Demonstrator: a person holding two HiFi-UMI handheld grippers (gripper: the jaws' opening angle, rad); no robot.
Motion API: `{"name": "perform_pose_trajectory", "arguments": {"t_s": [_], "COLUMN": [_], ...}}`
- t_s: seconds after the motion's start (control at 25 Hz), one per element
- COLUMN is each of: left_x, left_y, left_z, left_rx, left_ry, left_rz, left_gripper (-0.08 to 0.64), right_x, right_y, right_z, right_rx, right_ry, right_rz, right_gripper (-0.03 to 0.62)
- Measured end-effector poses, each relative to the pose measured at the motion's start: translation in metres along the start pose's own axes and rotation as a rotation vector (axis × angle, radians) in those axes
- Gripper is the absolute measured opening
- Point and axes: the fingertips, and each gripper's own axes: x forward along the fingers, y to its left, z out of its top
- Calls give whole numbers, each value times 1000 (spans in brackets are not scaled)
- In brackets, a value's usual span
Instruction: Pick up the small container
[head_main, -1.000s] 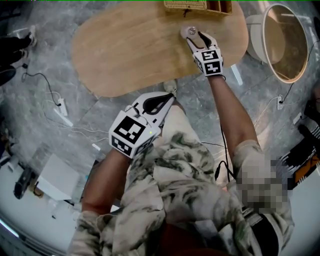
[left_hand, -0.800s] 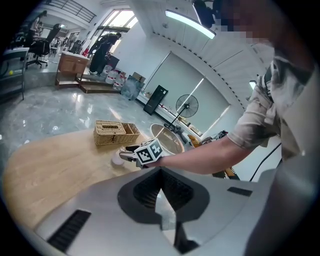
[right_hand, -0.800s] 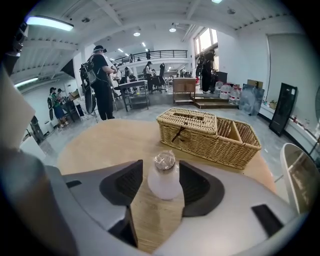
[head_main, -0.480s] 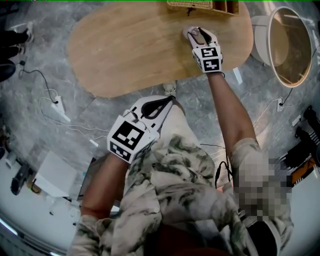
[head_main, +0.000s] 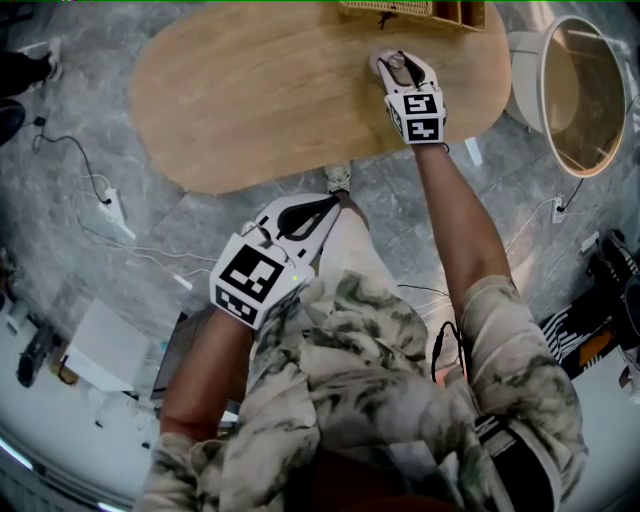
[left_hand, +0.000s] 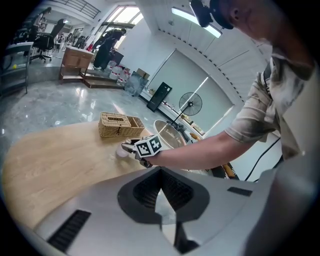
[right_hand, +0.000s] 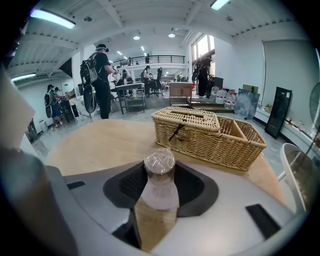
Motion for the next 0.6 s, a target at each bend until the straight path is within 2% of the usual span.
{"name": "perform_pose_trajectory", "arguments": {"t_s": [0.6], "left_x": [-14], "left_y": [-4], "left_z": [-16], "left_rx": [8], "left_ry": [-3], "left_rz": [-3], "left_gripper": [21], "right_x": [0], "right_y": [4], "right_z": [4], "right_rx": [24], "right_ry": [27], "right_rz": [-4], "right_gripper": [157]}}
